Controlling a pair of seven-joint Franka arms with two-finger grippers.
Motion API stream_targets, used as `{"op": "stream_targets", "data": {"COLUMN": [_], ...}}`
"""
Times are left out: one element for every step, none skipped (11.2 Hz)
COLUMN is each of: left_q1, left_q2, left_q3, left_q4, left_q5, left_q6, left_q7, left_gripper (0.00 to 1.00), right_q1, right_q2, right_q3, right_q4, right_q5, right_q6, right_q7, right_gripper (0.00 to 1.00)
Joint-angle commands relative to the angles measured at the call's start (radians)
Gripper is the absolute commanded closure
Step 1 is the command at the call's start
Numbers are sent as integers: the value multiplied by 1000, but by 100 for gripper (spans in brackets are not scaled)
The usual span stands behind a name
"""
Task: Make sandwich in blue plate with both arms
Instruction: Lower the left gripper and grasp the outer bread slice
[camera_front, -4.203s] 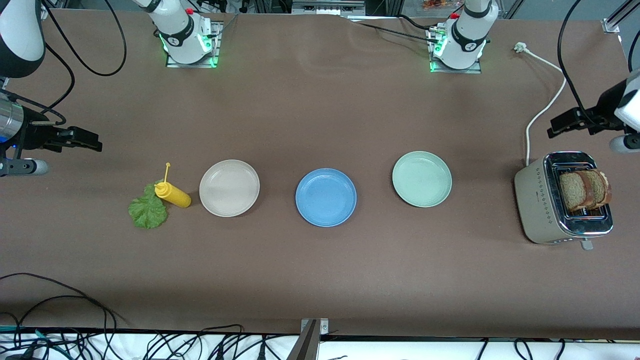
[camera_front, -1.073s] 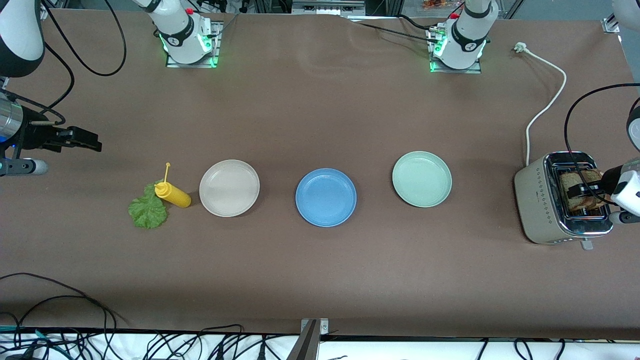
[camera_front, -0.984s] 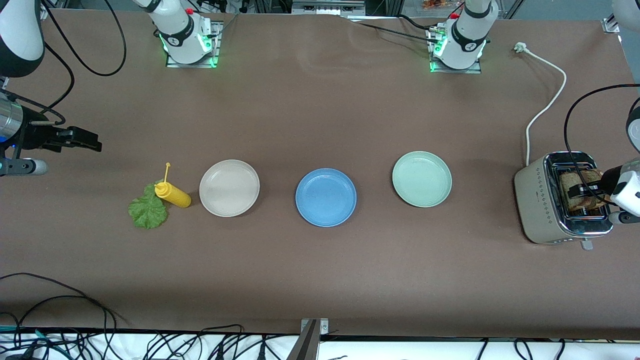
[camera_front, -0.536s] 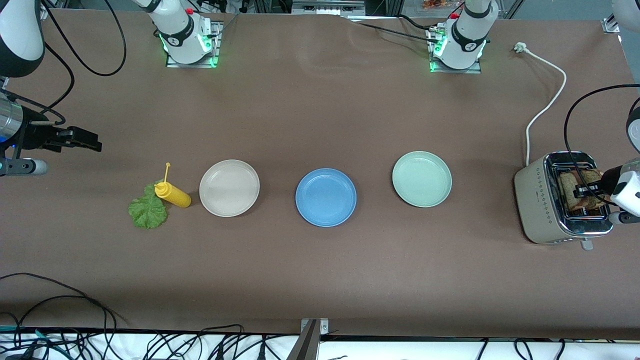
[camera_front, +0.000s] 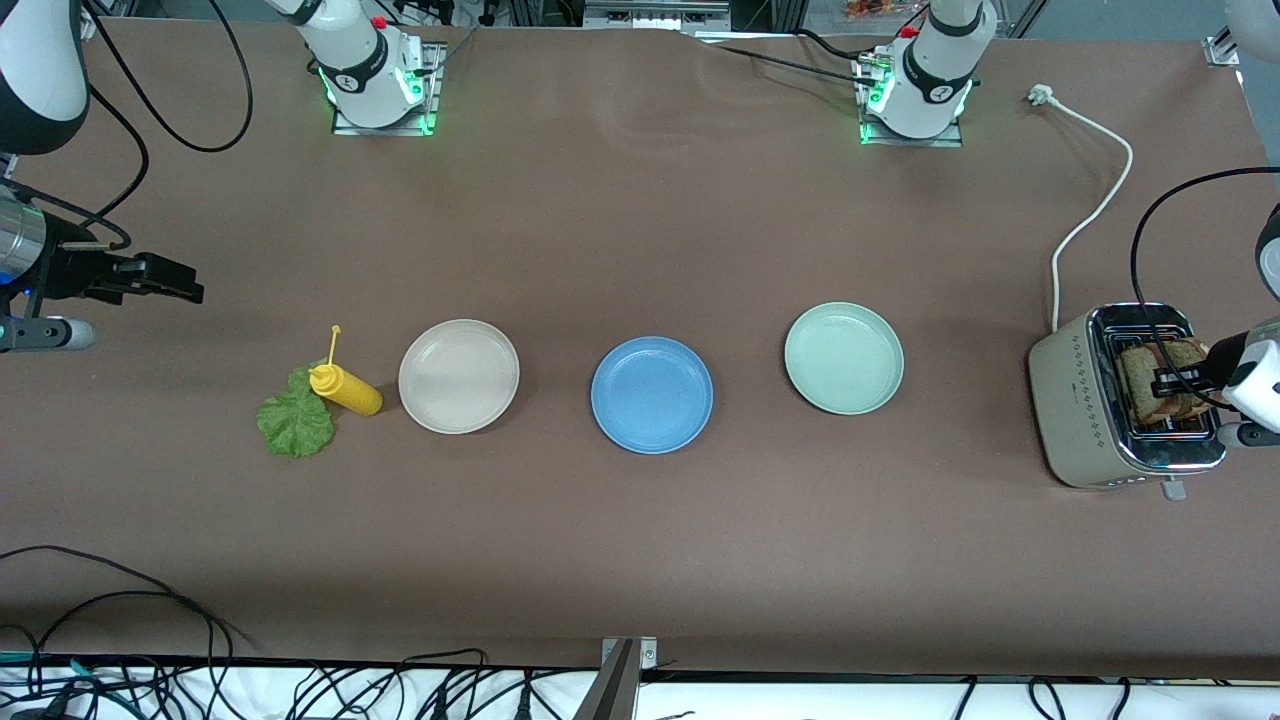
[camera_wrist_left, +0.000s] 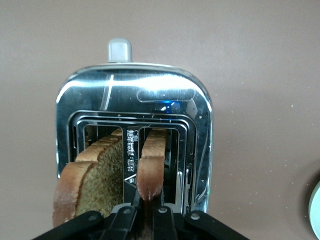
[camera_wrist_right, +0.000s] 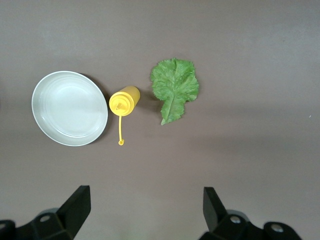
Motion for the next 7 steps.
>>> {"op": "stream_targets", "data": {"left_q1": [-5,-7,-7,-8,-8,-8,-8], "left_q2": [-30,-35,-49,-68,-84,-90,-95], "left_q3": [3,2,-1,-3,-7,-10,-11], "left_q4": [43,55,63,64,64,78,115], "left_q5": [-14,-14,-15,-14,-14,-17,-21], "left_q6": [-33,-42,-46,-46,-59,-79,-119], "left_q7": [-11,-11,-11,-11,-11,-11,-11], "left_gripper": [100,100,100,100,100,100,100], "right_q1": [0,0,0,0,0,0,0], "right_q2": [-5,-5,-5,-5,-5,-5,-5], "right_q3": [-1,-1,-1,-1,-1,-1,-1], "right_q4": [11,11,11,11,11,11,11], "right_q5": [15,15,15,15,15,15,15], "right_q6": [-4,-4,-4,-4,-4,-4,-4], "right_q7": [11,11,11,11,11,11,11], "right_gripper": [0,0,0,0,0,0,0]}}
